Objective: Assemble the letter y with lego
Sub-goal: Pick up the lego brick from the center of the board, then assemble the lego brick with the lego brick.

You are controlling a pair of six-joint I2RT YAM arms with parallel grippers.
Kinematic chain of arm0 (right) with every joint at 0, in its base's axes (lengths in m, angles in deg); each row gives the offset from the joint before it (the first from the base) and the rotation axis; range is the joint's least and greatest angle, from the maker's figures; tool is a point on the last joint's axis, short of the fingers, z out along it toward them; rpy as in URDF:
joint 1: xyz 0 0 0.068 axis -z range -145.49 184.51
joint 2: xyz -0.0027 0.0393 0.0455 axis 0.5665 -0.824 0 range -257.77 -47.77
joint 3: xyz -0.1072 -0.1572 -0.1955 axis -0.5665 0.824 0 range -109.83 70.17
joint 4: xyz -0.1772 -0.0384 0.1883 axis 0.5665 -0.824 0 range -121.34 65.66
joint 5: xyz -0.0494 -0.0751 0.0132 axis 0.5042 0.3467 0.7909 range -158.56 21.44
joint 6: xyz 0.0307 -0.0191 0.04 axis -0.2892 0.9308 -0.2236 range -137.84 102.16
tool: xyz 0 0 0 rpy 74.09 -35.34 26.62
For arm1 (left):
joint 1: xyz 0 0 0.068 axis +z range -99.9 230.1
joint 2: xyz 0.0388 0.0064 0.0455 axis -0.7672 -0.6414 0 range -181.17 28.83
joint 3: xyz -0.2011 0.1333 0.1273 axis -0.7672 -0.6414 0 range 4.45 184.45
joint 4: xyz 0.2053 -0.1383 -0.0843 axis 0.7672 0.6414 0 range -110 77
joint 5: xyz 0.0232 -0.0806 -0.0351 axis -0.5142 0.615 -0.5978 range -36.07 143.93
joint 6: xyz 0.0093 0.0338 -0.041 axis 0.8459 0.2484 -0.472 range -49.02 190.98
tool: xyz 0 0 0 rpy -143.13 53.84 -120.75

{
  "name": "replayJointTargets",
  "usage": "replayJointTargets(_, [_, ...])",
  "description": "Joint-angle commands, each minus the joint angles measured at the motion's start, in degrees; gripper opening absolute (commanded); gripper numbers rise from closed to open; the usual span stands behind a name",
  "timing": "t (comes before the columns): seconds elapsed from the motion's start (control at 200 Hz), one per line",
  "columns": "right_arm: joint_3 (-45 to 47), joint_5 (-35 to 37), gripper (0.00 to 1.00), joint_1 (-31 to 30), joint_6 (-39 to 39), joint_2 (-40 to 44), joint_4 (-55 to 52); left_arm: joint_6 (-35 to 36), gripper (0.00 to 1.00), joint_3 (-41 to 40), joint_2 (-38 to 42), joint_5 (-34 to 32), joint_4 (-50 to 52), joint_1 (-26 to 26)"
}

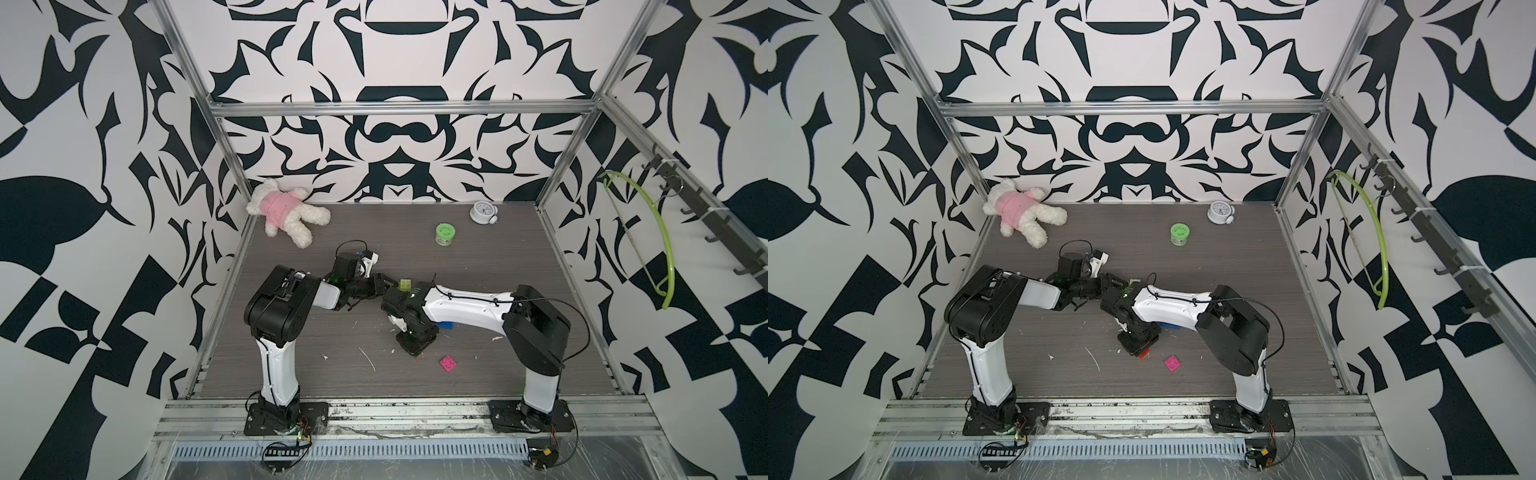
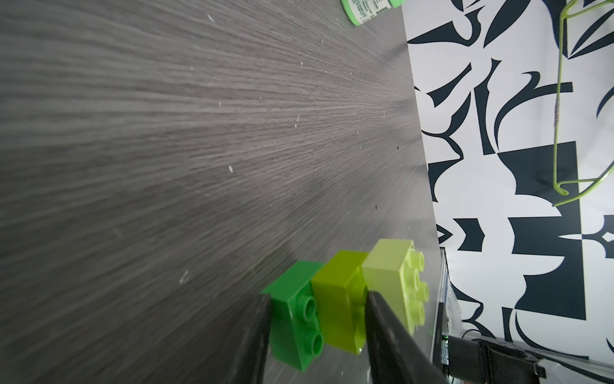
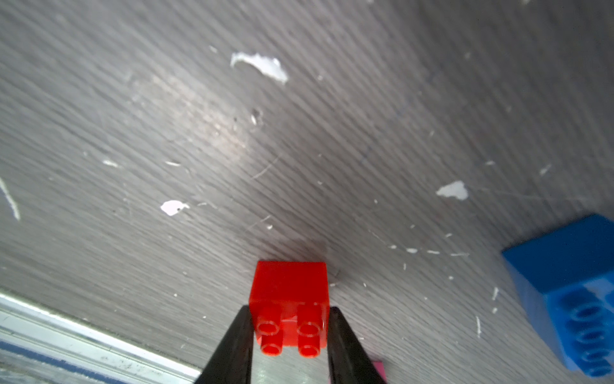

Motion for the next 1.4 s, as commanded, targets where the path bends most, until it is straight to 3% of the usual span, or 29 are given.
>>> replayJointTargets(0.0, [-0.8,0.8,0.39,-0.3,-0.3,-0.4,-1.0,2.1,0.49,-4.1,-7.6,-12.3,21.7,0.1])
replayJointTargets(0.175, [-1.0,1.0,0.41,-0.3,-0.2,-0.7,-1.0,2.1,0.49,-4.2,-7.7,-12.3,21.7,0.1])
replayJointTargets(0.495, [-1.9,3.0,0.3,-0.3,1.4,1.7,-1.3,2.2,0.49,-4.1,-7.7,-12.3,21.8,0.1])
replayJointTargets(0.58, [-3.9,5.2,0.29,-0.2,6.7,3.7,-3.5,2.3,0.49,-4.1,-7.7,-12.3,21.8,0.1])
replayJointTargets(0.72, [-8.8,7.8,0.28,2.0,21.7,5.9,-7.9,2.2,0.49,-4.0,-7.7,-12.2,21.8,0.1])
replayJointTargets(0.955, [-11.0,0.7,0.25,12.2,46.6,6.5,-10.6,2.3,0.49,-4.0,-7.4,-12.3,21.9,0.1])
replayJointTargets(1.395, [-7.7,-0.2,0.22,16.5,54.7,2.5,-8.9,2.3,0.49,-3.9,-7.7,-12.2,22.1,0.1])
